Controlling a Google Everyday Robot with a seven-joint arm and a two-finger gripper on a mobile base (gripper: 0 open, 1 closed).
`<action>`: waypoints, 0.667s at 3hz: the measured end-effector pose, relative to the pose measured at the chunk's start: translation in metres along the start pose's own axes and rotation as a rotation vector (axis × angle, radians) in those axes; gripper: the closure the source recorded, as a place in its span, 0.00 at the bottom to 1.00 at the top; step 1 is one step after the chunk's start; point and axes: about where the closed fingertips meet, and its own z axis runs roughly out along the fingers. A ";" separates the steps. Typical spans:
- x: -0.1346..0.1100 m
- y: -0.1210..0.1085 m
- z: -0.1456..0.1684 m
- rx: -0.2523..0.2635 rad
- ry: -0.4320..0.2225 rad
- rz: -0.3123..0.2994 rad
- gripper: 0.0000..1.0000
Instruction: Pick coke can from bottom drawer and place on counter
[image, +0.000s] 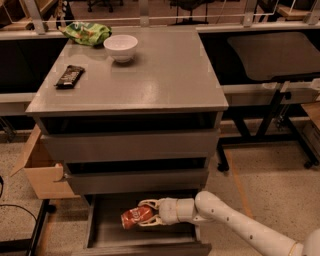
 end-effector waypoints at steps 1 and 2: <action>-0.058 -0.002 -0.020 0.007 -0.012 -0.114 1.00; -0.062 -0.003 -0.021 0.007 -0.015 -0.123 1.00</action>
Offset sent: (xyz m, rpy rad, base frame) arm -0.0157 -0.0016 0.0479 0.0002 -0.0949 0.0225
